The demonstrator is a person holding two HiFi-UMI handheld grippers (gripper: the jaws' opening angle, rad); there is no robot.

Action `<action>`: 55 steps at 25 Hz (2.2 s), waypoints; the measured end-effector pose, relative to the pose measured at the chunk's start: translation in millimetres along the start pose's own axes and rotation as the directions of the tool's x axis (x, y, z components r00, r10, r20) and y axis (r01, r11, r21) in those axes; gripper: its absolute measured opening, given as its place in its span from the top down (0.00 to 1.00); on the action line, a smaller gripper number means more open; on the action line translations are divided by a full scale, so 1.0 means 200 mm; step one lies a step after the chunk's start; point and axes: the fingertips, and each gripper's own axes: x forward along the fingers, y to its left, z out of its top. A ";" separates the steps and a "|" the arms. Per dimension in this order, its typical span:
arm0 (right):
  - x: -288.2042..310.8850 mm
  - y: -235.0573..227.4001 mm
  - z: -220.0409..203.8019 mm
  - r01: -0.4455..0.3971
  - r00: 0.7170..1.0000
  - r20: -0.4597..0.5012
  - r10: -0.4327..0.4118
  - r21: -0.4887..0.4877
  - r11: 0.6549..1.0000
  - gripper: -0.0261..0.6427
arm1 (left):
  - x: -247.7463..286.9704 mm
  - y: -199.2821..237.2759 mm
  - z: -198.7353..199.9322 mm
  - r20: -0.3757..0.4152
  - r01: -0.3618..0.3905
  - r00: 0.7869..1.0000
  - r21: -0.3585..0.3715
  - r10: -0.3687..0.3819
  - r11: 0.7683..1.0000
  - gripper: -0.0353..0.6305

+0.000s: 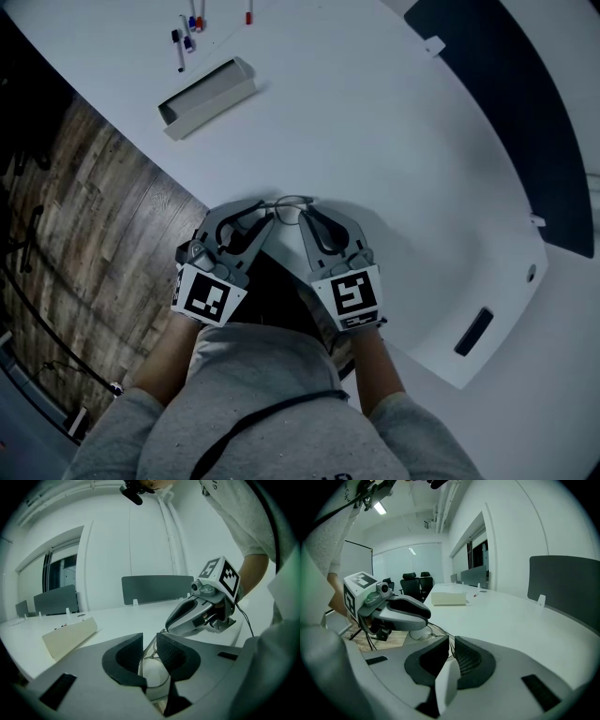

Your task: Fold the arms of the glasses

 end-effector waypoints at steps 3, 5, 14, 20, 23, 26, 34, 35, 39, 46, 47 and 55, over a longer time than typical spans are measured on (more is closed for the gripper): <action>0.00 0.01 0.00 0.001 1.000 -0.005 -0.001 -0.007 1.000 0.89 | -0.04 0.03 0.00 0.009 -0.026 1.000 -0.005 0.026 1.000 0.81; 0.00 0.01 0.00 0.002 1.000 -0.005 -0.002 -0.007 1.000 0.89 | -0.06 0.05 0.00 0.010 -0.037 0.999 -0.003 0.037 0.999 0.81; -0.01 0.02 0.01 0.009 1.000 0.016 -0.009 0.004 1.000 0.89 | -0.12 0.06 -0.04 0.006 -0.082 0.997 -0.051 0.083 0.995 0.81; -0.04 0.03 0.04 0.006 0.999 0.041 -0.006 -0.002 1.000 0.89 | -0.18 0.06 -0.04 0.010 -0.120 0.993 -0.078 0.121 0.990 0.81; -0.07 0.03 0.06 0.010 0.998 0.057 -0.010 -0.003 1.000 0.89 | -0.21 0.06 -0.04 0.016 -0.140 0.990 -0.100 0.142 0.985 0.81; -0.10 0.04 0.07 0.008 0.997 0.071 -0.007 -0.005 1.000 0.89 | -0.23 0.06 -0.03 0.020 -0.160 0.986 -0.122 0.164 0.980 0.81; -0.21 0.08 0.12 -0.026 0.993 0.118 0.028 -0.016 1.000 0.89 | -0.28 0.01 0.06 0.051 -0.198 0.976 -0.178 0.210 0.964 0.86; -0.23 0.09 0.13 -0.033 0.992 0.124 0.035 -0.020 0.999 0.89 | -0.29 0.01 0.08 0.057 -0.204 0.974 -0.194 0.218 0.960 0.87; -0.30 0.14 0.14 -0.063 0.988 0.138 0.068 -0.041 0.997 0.91 | -0.33 -0.03 0.13 0.072 -0.225 0.966 -0.249 0.249 0.942 0.90; -0.41 0.25 0.16 -0.133 0.974 0.177 0.140 -0.050 0.990 0.92 | -0.40 -0.12 0.16 0.077 -0.234 0.962 -0.268 0.262 0.935 0.92; -0.42 0.27 0.16 -0.143 0.971 0.187 0.150 -0.049 0.988 0.92 | -0.42 -0.13 0.17 0.083 -0.234 0.960 -0.289 0.268 0.928 0.92; -0.51 0.36 0.15 -0.163 0.962 0.216 0.169 -0.048 0.985 0.93 | -0.51 -0.21 0.14 0.080 -0.234 0.960 -0.305 0.270 0.923 0.92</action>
